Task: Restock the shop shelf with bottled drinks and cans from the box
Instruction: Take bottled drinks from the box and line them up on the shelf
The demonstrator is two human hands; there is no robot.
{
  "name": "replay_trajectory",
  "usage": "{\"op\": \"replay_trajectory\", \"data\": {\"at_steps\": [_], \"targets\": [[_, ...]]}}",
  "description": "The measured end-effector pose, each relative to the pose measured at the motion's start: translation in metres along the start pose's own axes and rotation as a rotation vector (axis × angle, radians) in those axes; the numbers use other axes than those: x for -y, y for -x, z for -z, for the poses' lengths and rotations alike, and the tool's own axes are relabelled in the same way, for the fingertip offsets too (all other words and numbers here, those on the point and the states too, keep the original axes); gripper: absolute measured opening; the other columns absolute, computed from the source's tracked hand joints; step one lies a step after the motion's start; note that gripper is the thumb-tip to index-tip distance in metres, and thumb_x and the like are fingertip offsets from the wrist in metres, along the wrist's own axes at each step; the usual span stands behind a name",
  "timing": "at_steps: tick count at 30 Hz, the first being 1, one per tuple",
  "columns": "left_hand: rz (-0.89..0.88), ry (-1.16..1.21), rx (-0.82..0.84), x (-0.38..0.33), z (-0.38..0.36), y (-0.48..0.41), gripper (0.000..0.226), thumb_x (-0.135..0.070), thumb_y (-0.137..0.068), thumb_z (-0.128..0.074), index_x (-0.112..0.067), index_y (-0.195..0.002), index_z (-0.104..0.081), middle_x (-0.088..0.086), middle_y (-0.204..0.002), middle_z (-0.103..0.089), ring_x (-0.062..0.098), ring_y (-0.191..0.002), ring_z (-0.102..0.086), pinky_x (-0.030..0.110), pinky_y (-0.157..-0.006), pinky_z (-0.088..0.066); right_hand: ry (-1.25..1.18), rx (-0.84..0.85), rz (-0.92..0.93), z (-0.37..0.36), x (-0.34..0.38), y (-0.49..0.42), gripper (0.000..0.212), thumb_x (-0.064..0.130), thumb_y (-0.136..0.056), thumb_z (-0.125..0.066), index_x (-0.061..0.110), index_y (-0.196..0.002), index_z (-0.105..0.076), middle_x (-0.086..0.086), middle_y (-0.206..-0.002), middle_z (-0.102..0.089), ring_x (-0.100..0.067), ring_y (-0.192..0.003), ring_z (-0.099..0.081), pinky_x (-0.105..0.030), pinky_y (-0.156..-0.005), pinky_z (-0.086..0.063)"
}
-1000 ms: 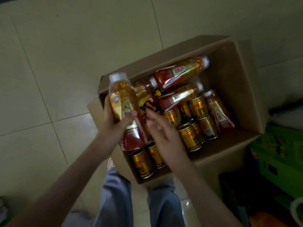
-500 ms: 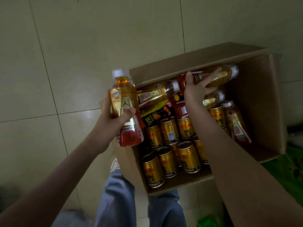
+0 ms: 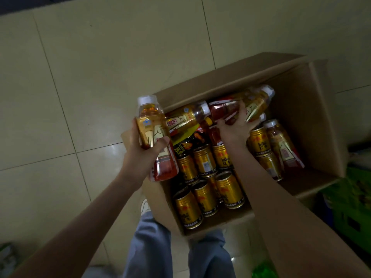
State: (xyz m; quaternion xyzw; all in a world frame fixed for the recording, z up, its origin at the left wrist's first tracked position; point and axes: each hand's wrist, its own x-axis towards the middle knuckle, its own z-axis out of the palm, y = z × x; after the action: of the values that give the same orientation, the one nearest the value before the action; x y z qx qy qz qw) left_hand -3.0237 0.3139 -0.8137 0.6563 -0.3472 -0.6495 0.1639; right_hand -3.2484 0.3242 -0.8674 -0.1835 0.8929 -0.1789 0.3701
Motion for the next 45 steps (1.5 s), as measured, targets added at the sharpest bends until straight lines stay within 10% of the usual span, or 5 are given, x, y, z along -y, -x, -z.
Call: {"op": "replay_trajectory", "data": {"at_steps": [12, 16, 23, 31, 45], "targets": [[-0.097, -0.029, 0.133, -0.157, -0.009, 0.206, 0.058, -0.021, -0.086, -0.069, -0.04, -0.131, -0.038, -0.003, -0.11, -0.067, 0.014, -0.093, -0.07, 0.031, -0.068, -0.058, -0.277, 0.131, 0.293, 0.203, 0.048, 0.242, 0.087, 0.008, -0.082, -0.068, 0.062, -0.136, -0.026, 0.015, -0.155, 0.005, -0.021, -0.141, -0.018, -0.048, -0.102, -0.044], [-0.211, -0.001, 0.174, -0.235, -0.008, 0.316, 0.067, -0.026, -0.086, -0.069, -0.035, -0.14, -0.031, 0.0, -0.119, -0.063, 0.015, -0.097, -0.069, 0.034, -0.076, -0.059, -0.388, 0.104, 0.485, 0.303, 0.099, 0.336, 0.088, -0.001, -0.081, -0.067, 0.054, -0.138, -0.029, 0.009, -0.155, -0.003, -0.006, -0.132, -0.022, -0.014, -0.093, -0.044], [-0.551, -0.081, 0.326, -0.333, -0.026, 0.476, 0.076, -0.027, -0.082, -0.072, -0.035, -0.144, -0.03, -0.006, -0.112, -0.065, 0.008, -0.093, -0.069, 0.031, -0.077, -0.057, -0.382, -0.116, 0.786, 0.446, 0.123, 0.486, 0.083, 0.011, -0.083, -0.069, 0.05, -0.142, -0.027, 0.006, -0.152, -0.011, -0.01, -0.134, -0.032, -0.021, -0.1, -0.043], [-0.917, -0.218, 0.733, -0.388, -0.063, 0.667, 0.085, -0.035, -0.08, -0.075, -0.045, -0.146, -0.023, -0.015, -0.12, -0.063, 0.003, -0.106, -0.064, 0.037, -0.093, -0.053, -0.29, -0.601, 0.986, 0.571, 0.074, 0.673, 0.085, -0.003, -0.079, -0.071, 0.026, -0.142, -0.022, -0.016, -0.153, -0.013, 0.032, -0.124, -0.002, 0.011, -0.09, -0.015], [-1.332, -0.193, 1.193, -0.337, -0.157, 0.98, 0.092, -0.042, -0.07, -0.073, -0.047, -0.147, -0.023, -0.025, -0.119, -0.062, -0.005, -0.105, -0.061, 0.018, -0.079, -0.054, -0.193, -1.228, 1.071, 0.729, -0.1, 0.909, 0.107, 0.018, -0.081, -0.072, 0.034, -0.148, 0.01, -0.004, -0.159, -0.009, -0.026, -0.145, -0.02, -0.048, -0.114, -0.029]]}}
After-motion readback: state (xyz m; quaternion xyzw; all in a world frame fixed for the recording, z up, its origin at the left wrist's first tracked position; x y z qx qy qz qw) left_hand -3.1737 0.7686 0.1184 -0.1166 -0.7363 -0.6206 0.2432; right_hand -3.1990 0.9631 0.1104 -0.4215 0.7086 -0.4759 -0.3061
